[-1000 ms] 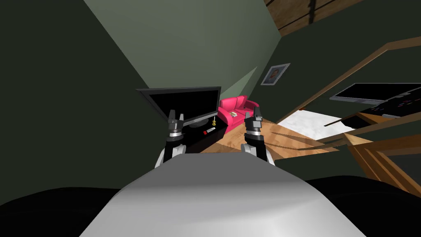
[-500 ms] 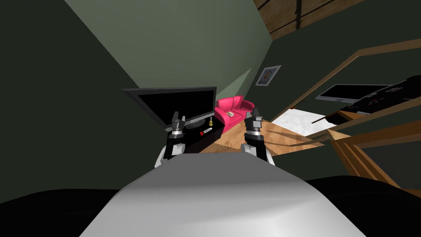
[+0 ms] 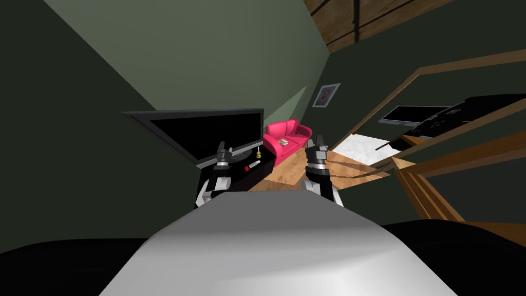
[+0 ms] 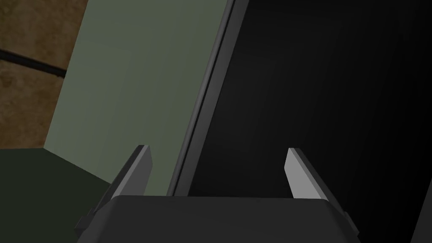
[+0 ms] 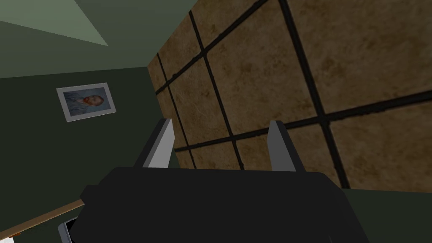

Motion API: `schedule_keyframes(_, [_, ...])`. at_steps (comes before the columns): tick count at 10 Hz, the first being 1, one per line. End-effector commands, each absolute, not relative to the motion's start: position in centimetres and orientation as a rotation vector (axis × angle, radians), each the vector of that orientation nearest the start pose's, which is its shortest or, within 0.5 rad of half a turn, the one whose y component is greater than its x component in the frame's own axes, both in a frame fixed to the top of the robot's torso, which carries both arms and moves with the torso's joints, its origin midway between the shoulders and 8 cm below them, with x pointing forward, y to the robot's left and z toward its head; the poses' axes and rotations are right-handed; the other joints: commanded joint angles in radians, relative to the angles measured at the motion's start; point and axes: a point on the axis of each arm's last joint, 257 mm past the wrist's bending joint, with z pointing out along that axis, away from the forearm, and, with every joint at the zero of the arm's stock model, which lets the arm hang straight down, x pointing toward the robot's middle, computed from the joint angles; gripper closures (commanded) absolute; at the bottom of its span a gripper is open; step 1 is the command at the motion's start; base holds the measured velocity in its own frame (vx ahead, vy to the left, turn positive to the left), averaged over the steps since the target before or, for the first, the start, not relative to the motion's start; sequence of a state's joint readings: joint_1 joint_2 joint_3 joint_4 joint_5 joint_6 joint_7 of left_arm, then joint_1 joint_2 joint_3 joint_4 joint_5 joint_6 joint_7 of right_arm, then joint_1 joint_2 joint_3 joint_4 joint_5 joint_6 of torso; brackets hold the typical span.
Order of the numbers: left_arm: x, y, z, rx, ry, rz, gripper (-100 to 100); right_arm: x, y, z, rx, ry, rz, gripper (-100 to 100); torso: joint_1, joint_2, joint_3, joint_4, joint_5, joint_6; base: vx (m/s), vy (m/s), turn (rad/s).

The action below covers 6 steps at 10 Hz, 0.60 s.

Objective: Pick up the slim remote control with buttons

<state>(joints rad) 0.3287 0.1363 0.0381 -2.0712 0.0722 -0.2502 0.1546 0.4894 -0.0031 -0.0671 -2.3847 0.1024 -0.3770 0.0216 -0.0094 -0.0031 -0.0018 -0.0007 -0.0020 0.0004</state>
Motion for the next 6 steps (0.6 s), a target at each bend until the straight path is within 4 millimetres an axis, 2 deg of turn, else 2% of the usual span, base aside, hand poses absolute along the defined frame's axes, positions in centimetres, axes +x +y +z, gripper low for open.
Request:
schedule_keyframes(1, [43.3,29.7,-7.2,-0.972,0.846,-1.388,-100,34.1,-28.9,5.1,0.587,0.674,1.142,0,0.0,0.0,0.0,0.0,0.0,0.0,0.041,-0.109,-0.045])
schedule_keyframes(2, [44.2,30.4,-8.5,-1.032,0.853,-1.389,-100,34.1,-28.9,5.1,0.587,0.674,1.142,0,0.002,0.001,0.0,0.0,0.0,-0.001,0.043,-0.087,-0.078])
schedule_keyframes(3, [44.2,30.5,-8.7,-1.036,0.856,-1.387,-100,34.1,-28.9,5.1,0.587,0.674,1.142,0,0.003,0.001,0.0,0.0,0.0,0.0,0.034,-0.059,-0.063])
schedule_keyframes(4, [45.0,31.2,-10.1,-1.098,0.864,-1.386,-100,34.1,-28.9,5.1,0.587,0.674,1.142,0,0.005,0.001,0.001,0.0,0.001,-0.001,0.031,-0.079,-0.092])
schedule_keyframes(5, [45.8,32.0,-11.6,-1.159,0.867,-1.387,-100,34.1,-28.9,5.1,0.587,0.674,1.142,0,0.004,0.001,0.001,0.0,0.001,0.0,0.049,-0.139,-0.179])
schedule_keyframes(6, [45.9,32.0,-12.0,-1.173,0.877,-1.38,-100,34.1,-28.9,5.1,0.587,0.674,1.142,0,0.001,0.0,0.0,0.0,0.0,0.0,0.042,-0.098,-0.058])
